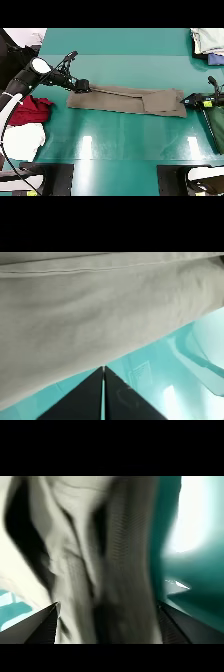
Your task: Fold the shirts.
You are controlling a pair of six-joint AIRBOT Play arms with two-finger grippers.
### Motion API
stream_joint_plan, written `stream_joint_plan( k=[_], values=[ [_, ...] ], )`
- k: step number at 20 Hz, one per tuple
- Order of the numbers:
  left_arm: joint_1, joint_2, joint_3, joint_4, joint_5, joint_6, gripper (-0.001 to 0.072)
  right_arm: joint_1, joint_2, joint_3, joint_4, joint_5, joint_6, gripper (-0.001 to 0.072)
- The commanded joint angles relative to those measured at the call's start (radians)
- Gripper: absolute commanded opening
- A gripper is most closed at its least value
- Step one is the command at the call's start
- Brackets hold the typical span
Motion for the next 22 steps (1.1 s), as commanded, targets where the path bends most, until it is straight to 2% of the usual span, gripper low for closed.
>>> stream_joint_plan(
  k=[1,4,6,8,9,11,12,13,16,19,22],
  values=[
    [-0.012,-0.001,0.000,-0.001,-0.003,-0.018,0.0030,0.035,-0.048,0.019,0.036,0.016,-0.067,0.0694],
    [-0.012,-0.001,0.000,-0.001,-0.003,-0.024,0.0031,0.064,-0.048,0.019,0.033,0.008,-0.075,0.0681],
    [-0.012,-0.001,0.000,-0.001,-0.003,-0.024,0.0031,0.073,-0.048,0.019,0.035,0.005,-0.075,0.0588],
    [-0.012,-0.001,0.000,-0.001,-0.003,-0.024,0.0031,0.089,-0.048,0.019,0.034,0.006,-0.075,0.0570],
    [-0.012,-0.001,0.000,-0.001,-0.003,-0.024,0.0031,0.094,-0.048,0.019,0.034,0.004,-0.075,0.0528],
    [-0.012,-0.001,0.000,-0.001,-0.003,-0.025,0.0023,0.106,-0.048,0.019,0.034,0.003,-0.075,0.0182],
    [-0.012,-0.001,0.000,-0.001,-0.003,-0.037,0.0022,0.105,-0.048,0.019,0.034,0.004,-0.076,0.0056],
    [-0.012,-0.001,0.000,-0.001,0.000,-0.071,0.0021,0.105,-0.046,0.019,0.035,0.005,-0.075,0.0022],
    [-0.013,-0.011,0.013,-0.001,0.025,-0.103,0.0020,0.105,0.015,0.019,0.034,0.013,-0.024,0.0020],
    [-0.043,-0.106,0.119,0.003,-0.021,-0.102,0.0020,0.120,0.138,0.037,0.031,0.038,0.119,0.0020],
    [-0.136,-0.255,0.278,0.008,-0.003,-0.093,0.0020,0.190,0.227,0.151,0.033,0.114,0.253,0.0020]
  ],
)
